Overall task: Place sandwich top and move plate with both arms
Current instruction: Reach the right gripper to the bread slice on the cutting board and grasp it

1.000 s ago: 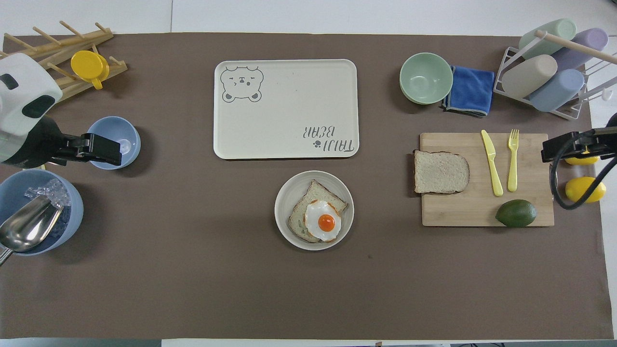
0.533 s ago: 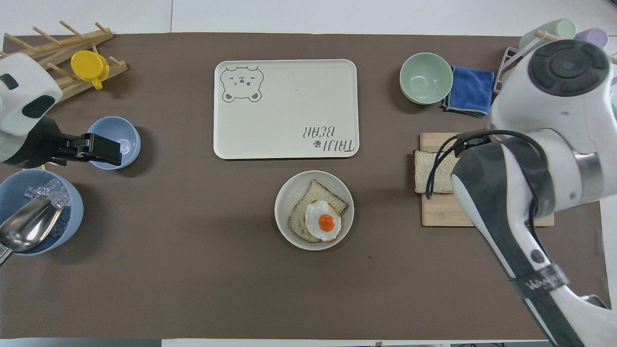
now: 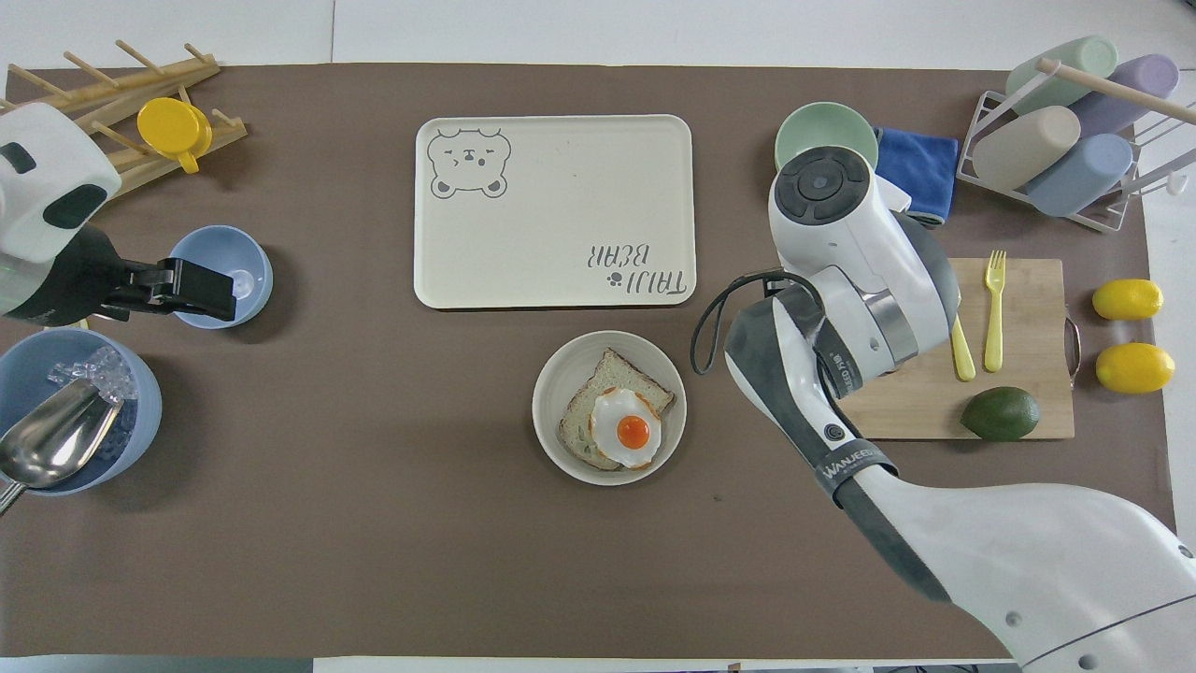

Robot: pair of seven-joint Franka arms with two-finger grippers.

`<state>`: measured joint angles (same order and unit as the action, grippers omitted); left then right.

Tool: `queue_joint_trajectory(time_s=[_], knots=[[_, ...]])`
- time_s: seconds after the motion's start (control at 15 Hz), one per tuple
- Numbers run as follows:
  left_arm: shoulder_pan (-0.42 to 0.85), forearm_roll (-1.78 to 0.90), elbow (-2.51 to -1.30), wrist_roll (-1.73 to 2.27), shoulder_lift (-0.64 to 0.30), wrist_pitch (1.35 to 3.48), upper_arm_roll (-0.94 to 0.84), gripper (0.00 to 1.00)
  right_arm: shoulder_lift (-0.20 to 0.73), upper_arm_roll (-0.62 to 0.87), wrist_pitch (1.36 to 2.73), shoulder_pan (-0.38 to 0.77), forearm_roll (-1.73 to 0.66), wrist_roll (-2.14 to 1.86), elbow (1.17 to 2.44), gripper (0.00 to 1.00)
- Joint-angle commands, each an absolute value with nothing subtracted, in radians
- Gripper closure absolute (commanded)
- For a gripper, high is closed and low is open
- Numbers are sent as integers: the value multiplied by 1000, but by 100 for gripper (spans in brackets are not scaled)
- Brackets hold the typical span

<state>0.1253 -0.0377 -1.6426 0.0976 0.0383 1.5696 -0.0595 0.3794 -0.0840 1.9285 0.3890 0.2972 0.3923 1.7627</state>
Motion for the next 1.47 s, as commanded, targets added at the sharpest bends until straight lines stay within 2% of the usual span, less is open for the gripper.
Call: queue_joint_trajectory(time_s=[0.0,0.47,0.73,0.8,0.93,1.33,1.4], knots=[[129,-25,-1651,89,51,1555,-54,0,367,-81,1977,390,316,413,1805,0],[130,-25,-1651,89,51,1557,-54,0,345,-80,2043,388,314,411,1910,0],[127,-25,-1651,89,51,1557,-54,0,334,-81,2045,387,313,410,1943,5],[129,-25,-1651,89,51,1555,-54,0,334,-81,2043,387,313,410,1944,7],[129,-25,-1651,89,51,1555,-54,0,333,-81,2040,387,313,411,1948,20],[130,-25,-1651,89,51,1551,-54,0,322,-81,2042,382,313,413,1980,20],[130,-25,-1651,90,51,1558,-55,0,318,-81,2042,382,313,413,1983,29]])
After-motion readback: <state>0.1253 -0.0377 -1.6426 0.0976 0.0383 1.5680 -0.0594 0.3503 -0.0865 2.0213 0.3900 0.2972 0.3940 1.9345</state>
